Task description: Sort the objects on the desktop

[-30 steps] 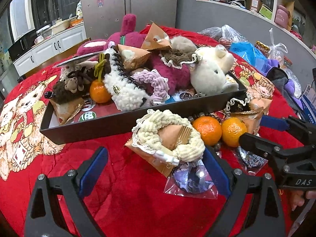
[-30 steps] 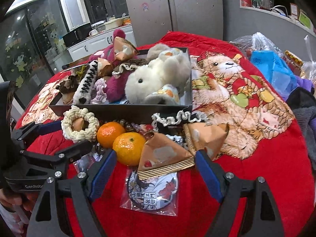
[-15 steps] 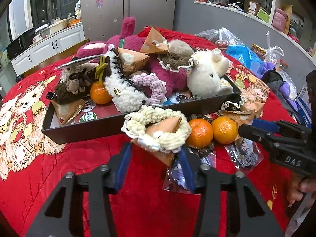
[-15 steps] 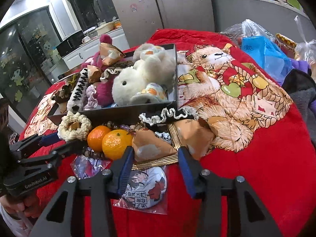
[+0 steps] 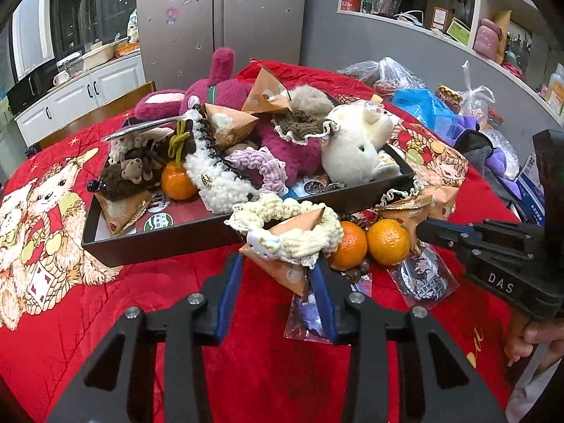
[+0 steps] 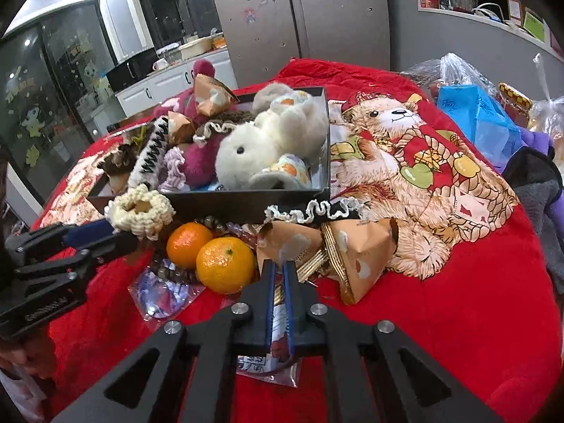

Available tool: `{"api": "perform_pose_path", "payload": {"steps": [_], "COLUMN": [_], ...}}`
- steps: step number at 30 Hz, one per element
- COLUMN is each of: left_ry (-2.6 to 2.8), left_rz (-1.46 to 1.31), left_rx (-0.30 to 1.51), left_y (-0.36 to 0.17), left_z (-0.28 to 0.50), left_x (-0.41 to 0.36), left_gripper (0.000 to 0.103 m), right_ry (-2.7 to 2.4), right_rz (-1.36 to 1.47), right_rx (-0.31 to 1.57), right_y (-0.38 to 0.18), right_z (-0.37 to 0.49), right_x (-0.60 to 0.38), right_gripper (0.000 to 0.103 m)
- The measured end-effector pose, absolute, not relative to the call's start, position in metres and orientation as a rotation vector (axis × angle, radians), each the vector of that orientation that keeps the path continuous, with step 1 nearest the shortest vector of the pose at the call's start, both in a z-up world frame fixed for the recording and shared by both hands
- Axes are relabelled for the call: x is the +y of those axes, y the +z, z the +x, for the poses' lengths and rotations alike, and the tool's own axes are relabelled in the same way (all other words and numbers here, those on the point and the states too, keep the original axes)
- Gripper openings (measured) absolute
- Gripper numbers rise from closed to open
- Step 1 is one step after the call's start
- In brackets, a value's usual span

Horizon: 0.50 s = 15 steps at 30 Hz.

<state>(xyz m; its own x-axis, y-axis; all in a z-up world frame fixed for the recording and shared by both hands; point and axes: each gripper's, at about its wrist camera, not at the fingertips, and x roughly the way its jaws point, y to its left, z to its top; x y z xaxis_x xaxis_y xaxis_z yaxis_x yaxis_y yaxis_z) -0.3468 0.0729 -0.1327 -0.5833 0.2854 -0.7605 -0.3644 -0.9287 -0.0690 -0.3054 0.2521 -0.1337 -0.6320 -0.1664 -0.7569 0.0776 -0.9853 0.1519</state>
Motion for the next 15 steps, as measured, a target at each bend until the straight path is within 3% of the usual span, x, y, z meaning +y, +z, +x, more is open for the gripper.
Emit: {"api": "perform_pose_path", "payload": {"steps": [10,15], "left_ry": [2.5,2.485], "left_rz": [-1.193,-1.223], "left_rx": [0.111,0.094], "left_y": [-0.134,-0.144], "left_z": [-0.348,-0.352], "left_x": [0.069,0.065], "left_gripper": [0.04,0.04], "right_ry": [-2.698,-2.706], "right_rz": [1.259,1.257], "right_rx": [-0.174,-0.126], "right_y": [-0.132,-0.133], "right_z": [-0.304,-0.304], "right_x": [0.252,0.249], "right_gripper": [0.005,0.014]}}
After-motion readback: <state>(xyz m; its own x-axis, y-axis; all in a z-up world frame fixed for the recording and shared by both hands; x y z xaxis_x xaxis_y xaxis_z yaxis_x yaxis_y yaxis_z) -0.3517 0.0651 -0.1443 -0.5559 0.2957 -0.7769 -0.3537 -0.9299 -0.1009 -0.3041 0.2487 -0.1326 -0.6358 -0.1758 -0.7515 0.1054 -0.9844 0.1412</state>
